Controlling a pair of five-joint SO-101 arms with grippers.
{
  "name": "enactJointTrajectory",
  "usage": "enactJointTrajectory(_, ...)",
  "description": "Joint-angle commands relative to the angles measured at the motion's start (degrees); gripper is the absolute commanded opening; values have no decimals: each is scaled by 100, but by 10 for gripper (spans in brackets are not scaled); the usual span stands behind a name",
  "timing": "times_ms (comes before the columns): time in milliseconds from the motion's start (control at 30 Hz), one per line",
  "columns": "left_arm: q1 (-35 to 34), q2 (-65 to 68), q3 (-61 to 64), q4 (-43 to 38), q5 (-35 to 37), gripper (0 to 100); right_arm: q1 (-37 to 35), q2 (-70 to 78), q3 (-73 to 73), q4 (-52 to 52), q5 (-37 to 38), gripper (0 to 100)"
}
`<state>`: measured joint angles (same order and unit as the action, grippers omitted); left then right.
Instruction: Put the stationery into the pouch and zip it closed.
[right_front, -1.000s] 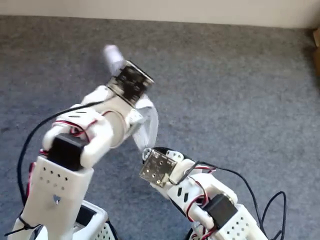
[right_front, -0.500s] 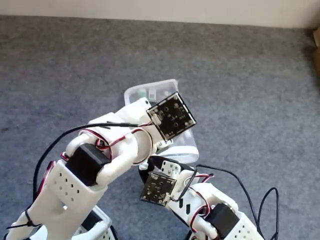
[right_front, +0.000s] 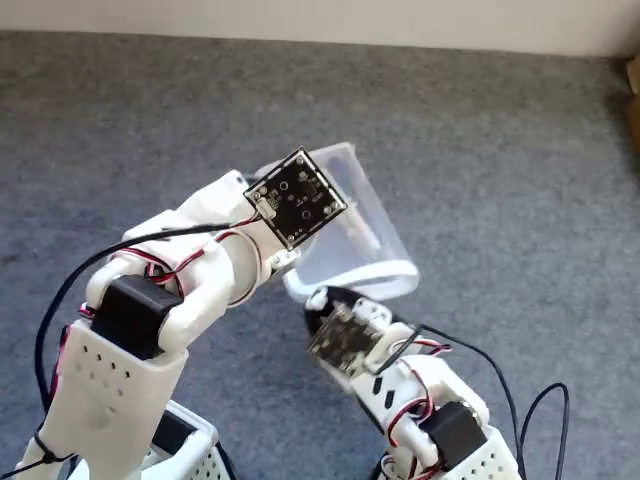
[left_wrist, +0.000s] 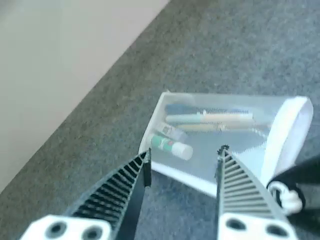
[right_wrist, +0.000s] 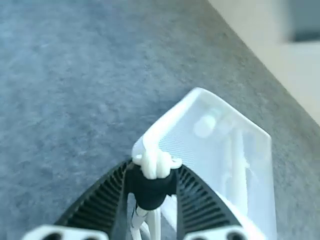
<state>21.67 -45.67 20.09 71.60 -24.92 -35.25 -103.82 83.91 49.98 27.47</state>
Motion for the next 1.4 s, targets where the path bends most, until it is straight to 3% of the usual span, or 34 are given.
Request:
enactJointTrajectory(0, -312, -40, -268, 563, -334, 213, 585, -101, -593, -198, -536, 5)
enactJointTrajectory(267, 4, -75, 532, 615, -1204, 214, 1147, -101, -796, -286, -800, 5)
enactJointTrajectory(667, 1015, -31, 1112, 387, -1257, 215, 1253, -145, -796, -321, -809, 5)
enactJointTrajectory(1067, 980, -31, 2273, -1354, -1284, 215, 1253, -145, -796, -338, -818, 5)
enactJointTrajectory(1367, 444, -92, 2123, -1442, -1248, 213, 1253, -145, -1200, -347, -1222, 5)
